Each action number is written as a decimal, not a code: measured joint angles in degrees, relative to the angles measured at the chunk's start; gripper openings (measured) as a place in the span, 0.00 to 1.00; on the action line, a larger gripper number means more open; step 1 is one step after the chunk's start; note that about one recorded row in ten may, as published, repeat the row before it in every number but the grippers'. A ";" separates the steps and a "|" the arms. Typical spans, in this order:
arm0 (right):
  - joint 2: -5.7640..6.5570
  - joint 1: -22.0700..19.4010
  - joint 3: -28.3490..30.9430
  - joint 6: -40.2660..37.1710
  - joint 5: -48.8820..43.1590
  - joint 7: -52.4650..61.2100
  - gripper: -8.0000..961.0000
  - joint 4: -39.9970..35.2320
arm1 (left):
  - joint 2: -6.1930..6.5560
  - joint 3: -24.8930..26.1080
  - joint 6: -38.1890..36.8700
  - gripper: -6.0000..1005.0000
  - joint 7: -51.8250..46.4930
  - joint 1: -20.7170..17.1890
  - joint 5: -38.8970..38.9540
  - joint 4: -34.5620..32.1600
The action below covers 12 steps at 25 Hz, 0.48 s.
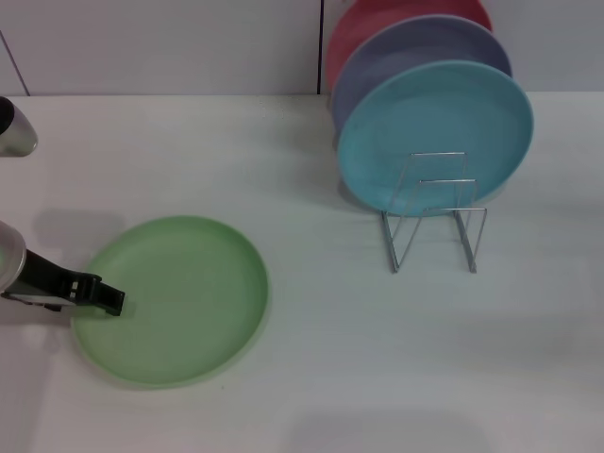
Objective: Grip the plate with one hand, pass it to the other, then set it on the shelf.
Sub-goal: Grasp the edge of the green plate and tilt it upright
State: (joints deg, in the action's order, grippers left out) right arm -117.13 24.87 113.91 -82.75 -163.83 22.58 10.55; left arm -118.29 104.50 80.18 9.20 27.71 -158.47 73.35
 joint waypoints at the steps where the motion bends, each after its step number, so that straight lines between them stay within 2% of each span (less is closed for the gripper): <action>1: 0.00 -0.03 0.00 0.01 0.00 0.00 0.67 0.00 | 0.00 0.00 -0.03 0.77 0.00 -0.01 0.00 -0.05; 3: 0.05 -0.12 0.00 0.02 0.00 0.00 0.67 0.00 | 0.00 -0.01 -0.06 0.76 0.00 0.00 0.00 -0.08; 12: 0.04 -0.43 0.00 -0.22 0.00 0.00 0.67 -0.01 | 0.00 -0.47 -0.13 0.58 0.07 0.02 -0.42 -0.39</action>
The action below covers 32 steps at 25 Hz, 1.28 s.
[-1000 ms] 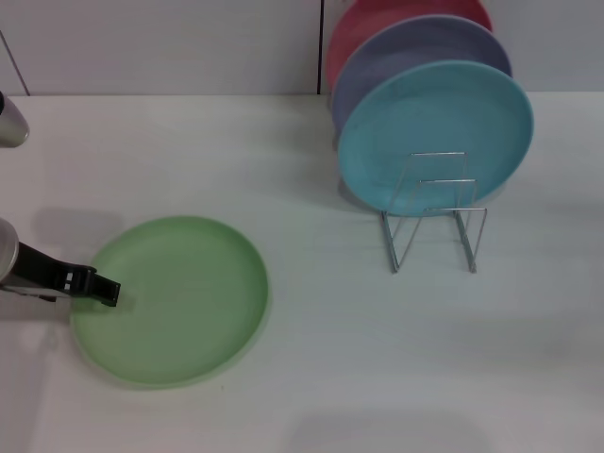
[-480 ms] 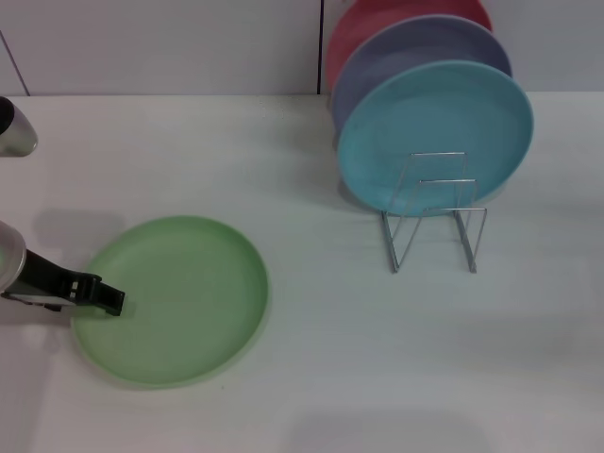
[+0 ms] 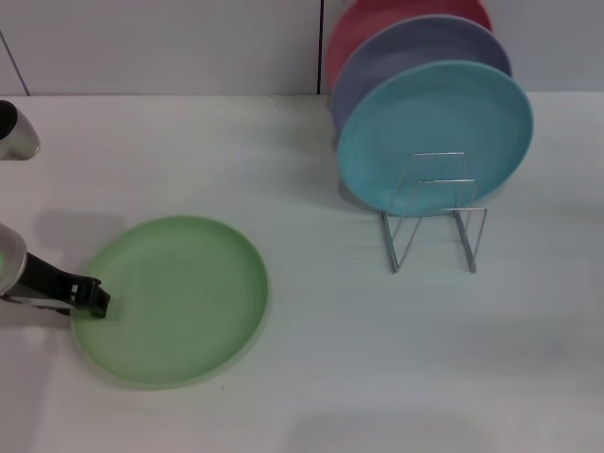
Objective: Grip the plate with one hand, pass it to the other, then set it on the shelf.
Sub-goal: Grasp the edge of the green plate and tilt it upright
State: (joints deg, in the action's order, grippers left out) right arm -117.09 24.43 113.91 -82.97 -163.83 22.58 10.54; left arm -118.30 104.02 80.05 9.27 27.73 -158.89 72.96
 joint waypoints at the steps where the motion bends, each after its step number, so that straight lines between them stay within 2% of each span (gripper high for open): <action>1: 0.00 0.00 0.00 -0.01 0.00 0.00 0.67 0.00 | -0.01 0.00 0.00 0.56 0.00 0.01 0.00 -0.01; 8: -0.05 -0.04 0.00 -0.13 0.00 0.00 0.67 0.00 | 0.00 -0.01 0.04 0.28 -0.03 0.04 -0.03 -0.02; 14: -0.14 -0.09 0.00 -0.23 0.00 0.01 0.67 0.00 | 0.05 -0.05 0.04 0.24 -0.04 0.05 0.00 -0.02; 19: -0.15 -0.18 0.00 -0.26 0.01 0.06 0.67 0.00 | 0.09 0.01 0.10 0.10 -0.01 0.07 -0.01 -0.02; 32: -0.25 -0.18 0.00 -0.24 0.01 0.06 0.67 0.00 | 0.13 0.20 -0.48 0.06 0.48 -1.40 0.42 2.27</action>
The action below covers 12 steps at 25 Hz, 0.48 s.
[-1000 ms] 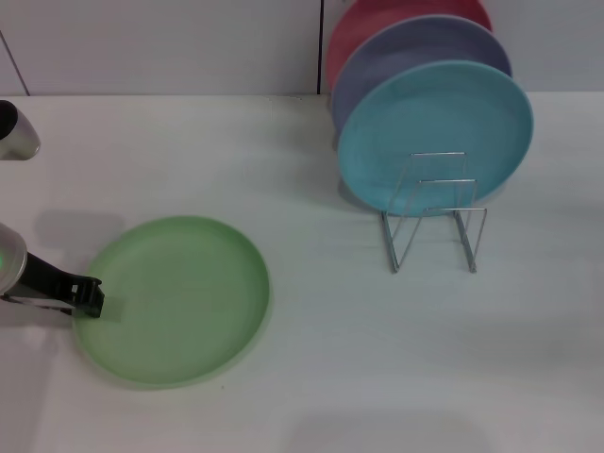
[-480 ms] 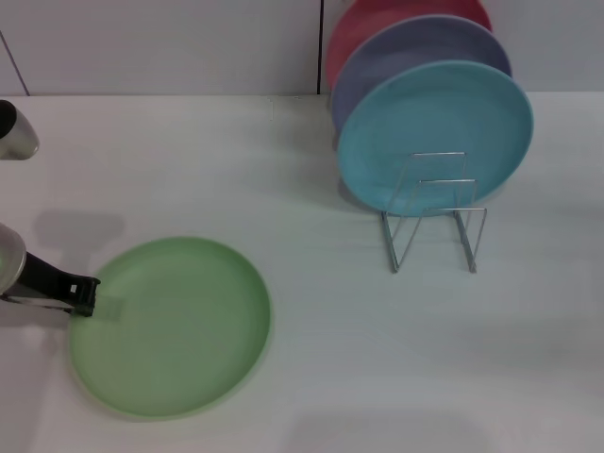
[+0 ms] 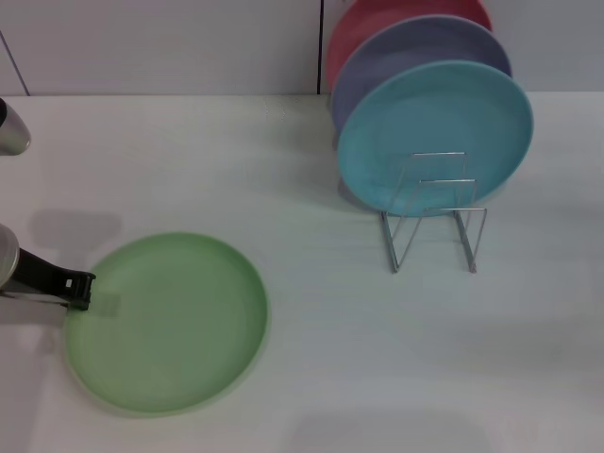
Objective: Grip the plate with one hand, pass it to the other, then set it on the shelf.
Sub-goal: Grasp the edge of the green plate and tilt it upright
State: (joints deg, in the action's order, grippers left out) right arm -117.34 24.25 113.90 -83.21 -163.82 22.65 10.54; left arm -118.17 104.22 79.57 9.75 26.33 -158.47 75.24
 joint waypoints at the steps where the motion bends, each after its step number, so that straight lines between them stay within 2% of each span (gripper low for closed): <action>1: 0.00 0.00 0.00 0.00 0.00 0.00 0.67 0.00 | 0.00 0.00 0.00 0.06 0.00 0.00 0.00 0.00; 9: 0.01 0.00 0.00 0.46 0.00 -0.02 0.67 0.00 | -0.13 -0.17 -5.50 0.06 0.65 -2.14 3.35 1.47; 12: 0.07 0.03 0.00 0.47 0.00 -0.04 0.67 0.00 | -0.16 -0.41 -11.13 0.05 1.31 -3.52 5.82 1.48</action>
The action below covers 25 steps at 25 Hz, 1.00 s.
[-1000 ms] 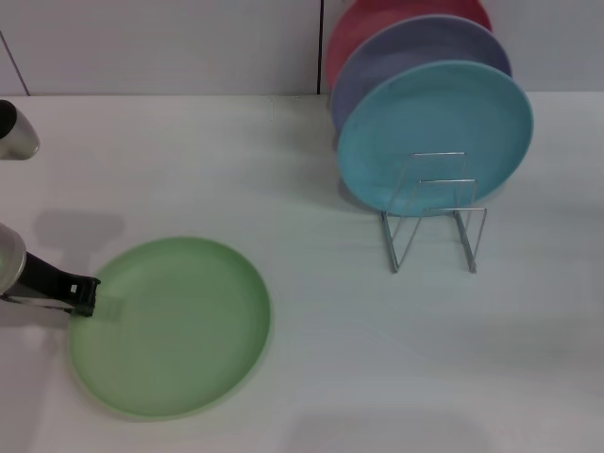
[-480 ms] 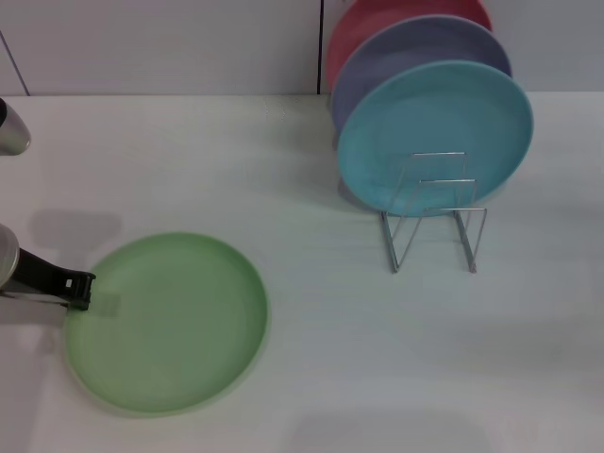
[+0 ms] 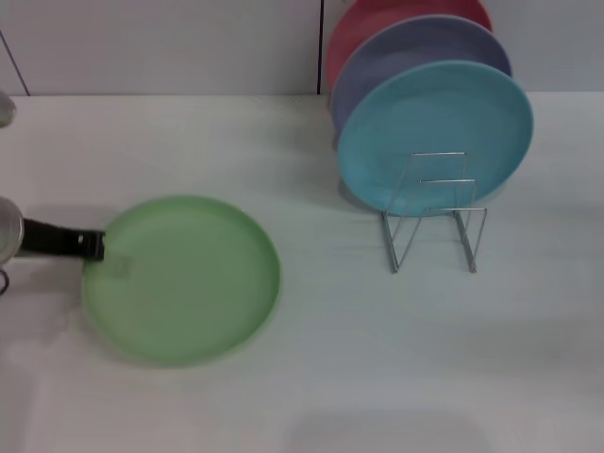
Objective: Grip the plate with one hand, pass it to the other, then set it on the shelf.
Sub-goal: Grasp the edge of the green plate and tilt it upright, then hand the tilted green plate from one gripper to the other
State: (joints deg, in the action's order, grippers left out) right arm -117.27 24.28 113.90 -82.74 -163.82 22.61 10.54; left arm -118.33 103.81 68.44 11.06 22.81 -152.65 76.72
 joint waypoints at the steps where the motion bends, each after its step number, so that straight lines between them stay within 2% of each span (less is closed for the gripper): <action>1: 0.03 0.03 0.00 0.01 0.00 0.00 0.67 0.00 | -0.04 -0.19 -1.37 0.05 0.07 -0.33 0.38 0.00; 8: 0.12 0.27 0.00 0.05 0.00 -0.01 0.67 0.00 | 0.05 -3.32 -14.06 0.05 1.54 -3.07 4.95 -0.44; 11: 0.12 0.32 0.00 0.07 0.00 0.00 0.67 0.00 | -0.04 -4.29 -20.32 0.04 5.20 -5.13 10.18 -0.83; 12: 0.12 0.34 0.00 0.10 0.00 0.00 0.67 0.00 | -0.04 -4.29 -20.32 0.04 5.20 -5.13 10.18 -0.83; 13: 0.12 0.37 0.00 0.17 0.00 0.00 0.67 0.00 | -0.01 -4.95 -25.12 0.04 9.54 -7.03 15.44 -1.22; 16: 0.12 0.43 0.00 0.87 -0.06 -0.04 0.67 0.00 | -0.01 -5.09 -28.17 0.04 14.13 -8.66 19.82 -1.35; 20: 0.20 0.42 0.00 2.29 -0.16 -0.50 0.67 0.00 | -0.05 -6.62 -34.72 0.04 26.08 -13.08 30.73 -1.50; 25: 0.21 0.14 -0.29 2.42 -0.35 -1.38 0.67 0.00 | -0.07 -12.11 -47.58 0.04 43.18 -17.42 46.56 -3.74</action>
State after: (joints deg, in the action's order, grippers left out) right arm -117.06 24.41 113.61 -80.32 -164.18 21.24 10.54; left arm -118.40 91.70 20.86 54.24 5.39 -106.10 72.98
